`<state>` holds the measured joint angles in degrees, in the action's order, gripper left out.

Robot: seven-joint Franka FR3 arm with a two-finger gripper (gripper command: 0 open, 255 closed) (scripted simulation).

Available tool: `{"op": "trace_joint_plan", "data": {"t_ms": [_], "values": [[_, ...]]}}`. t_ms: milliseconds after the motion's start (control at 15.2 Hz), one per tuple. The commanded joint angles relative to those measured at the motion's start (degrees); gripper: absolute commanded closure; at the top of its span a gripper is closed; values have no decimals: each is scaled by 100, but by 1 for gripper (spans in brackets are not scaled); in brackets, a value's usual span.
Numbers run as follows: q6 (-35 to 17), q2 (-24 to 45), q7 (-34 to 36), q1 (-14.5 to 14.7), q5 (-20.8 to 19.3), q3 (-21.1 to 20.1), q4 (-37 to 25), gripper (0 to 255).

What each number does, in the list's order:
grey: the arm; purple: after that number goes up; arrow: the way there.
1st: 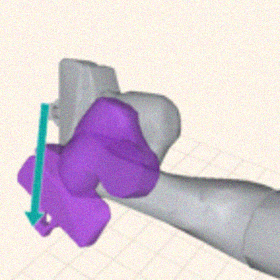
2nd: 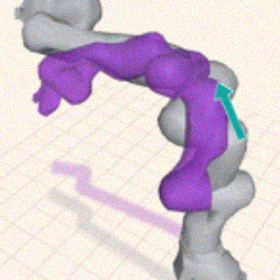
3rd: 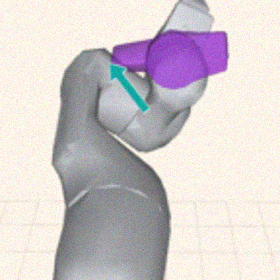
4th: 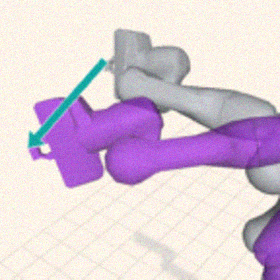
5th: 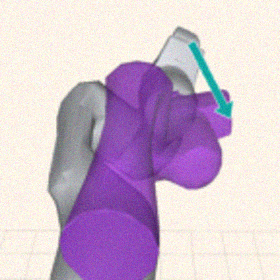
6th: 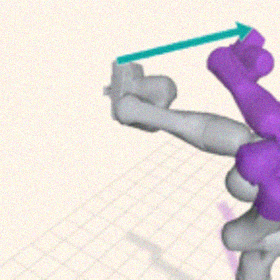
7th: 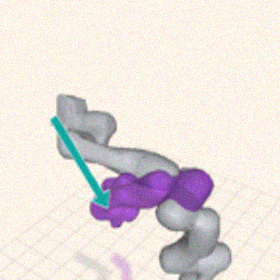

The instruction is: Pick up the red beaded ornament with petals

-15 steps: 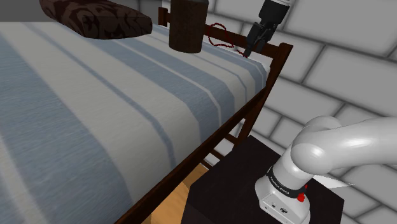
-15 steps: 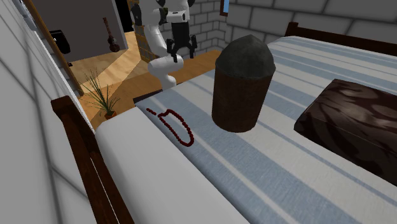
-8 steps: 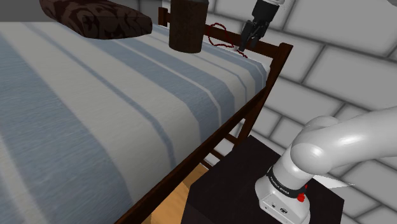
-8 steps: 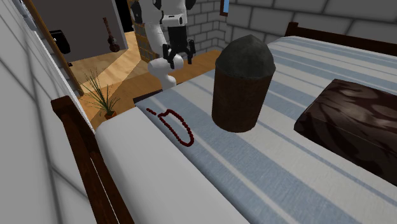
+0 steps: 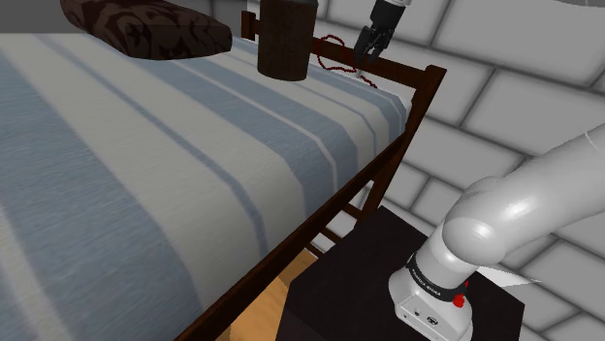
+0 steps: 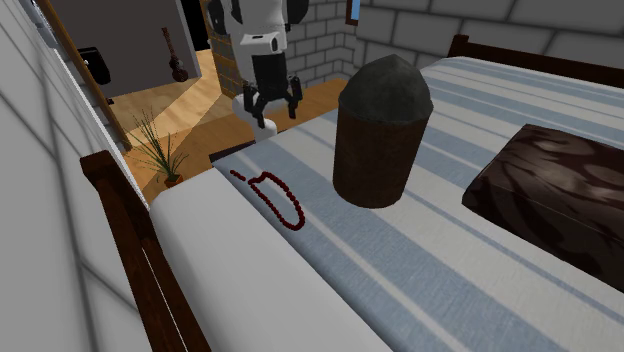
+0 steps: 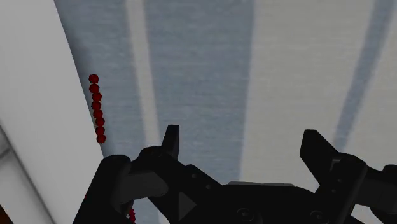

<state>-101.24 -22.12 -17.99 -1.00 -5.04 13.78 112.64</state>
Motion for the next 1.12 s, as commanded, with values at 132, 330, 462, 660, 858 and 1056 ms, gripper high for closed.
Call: {"op": "trace_joint_plan", "data": {"t_ms": [132,330,462,660,858,1056], "values": [[-147,819,-413,-17,161,305,-714,0],[-163,1487,-736,-60,373,514,-1379,0],[-130,1958,-955,-118,554,638,-1878,0],[-4,2713,-1278,-268,878,787,-2736,0],[241,3547,-1568,-520,1251,878,-3777,0],[100,3605,-1599,-544,1275,869,-3694,0]]}}
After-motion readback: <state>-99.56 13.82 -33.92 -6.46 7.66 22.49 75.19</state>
